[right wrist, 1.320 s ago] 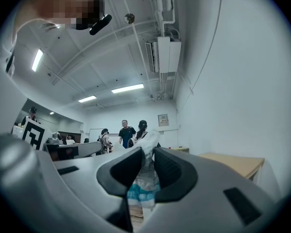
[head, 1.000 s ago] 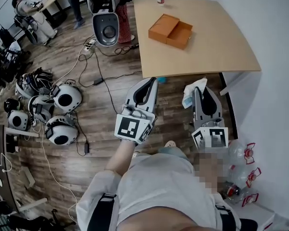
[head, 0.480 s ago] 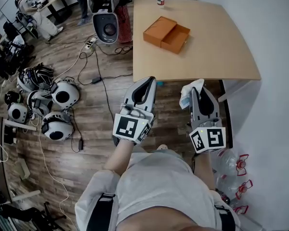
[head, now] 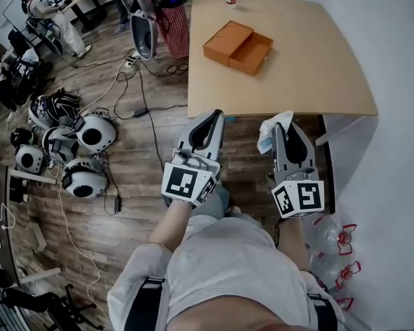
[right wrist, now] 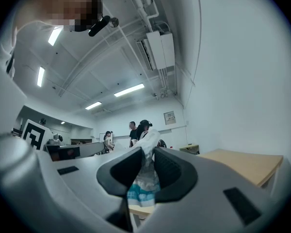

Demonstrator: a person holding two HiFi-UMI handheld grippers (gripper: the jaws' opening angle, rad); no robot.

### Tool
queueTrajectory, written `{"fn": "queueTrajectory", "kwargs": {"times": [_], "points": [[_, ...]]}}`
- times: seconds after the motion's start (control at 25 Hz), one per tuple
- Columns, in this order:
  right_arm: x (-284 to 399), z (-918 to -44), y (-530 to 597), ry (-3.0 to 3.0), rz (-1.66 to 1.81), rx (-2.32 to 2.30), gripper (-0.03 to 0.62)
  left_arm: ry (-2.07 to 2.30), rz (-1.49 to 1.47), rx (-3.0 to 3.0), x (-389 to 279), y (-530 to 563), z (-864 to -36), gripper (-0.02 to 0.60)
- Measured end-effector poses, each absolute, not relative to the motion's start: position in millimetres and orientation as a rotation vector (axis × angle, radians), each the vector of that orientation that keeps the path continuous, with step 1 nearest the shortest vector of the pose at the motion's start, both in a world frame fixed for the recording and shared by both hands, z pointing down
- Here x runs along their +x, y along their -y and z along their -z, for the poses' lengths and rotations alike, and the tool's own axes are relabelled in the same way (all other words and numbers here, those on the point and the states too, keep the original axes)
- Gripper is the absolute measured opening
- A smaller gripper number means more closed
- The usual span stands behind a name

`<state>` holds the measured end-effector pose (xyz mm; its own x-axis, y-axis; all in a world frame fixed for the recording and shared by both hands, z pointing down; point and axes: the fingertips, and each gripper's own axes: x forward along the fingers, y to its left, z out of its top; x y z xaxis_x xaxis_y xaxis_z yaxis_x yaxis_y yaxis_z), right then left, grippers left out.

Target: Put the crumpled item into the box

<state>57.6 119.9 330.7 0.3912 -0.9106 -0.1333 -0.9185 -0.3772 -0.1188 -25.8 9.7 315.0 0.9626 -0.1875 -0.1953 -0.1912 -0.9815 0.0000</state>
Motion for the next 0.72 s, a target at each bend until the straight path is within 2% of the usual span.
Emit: {"fn": "queueTrajectory", "kwargs": {"times": [0.72], "points": [[111,-325,-70,-1.577,-0.070,-2.508,0.075,-0.232,-0.321,-3.119,35,45,-310,0.014]]}}
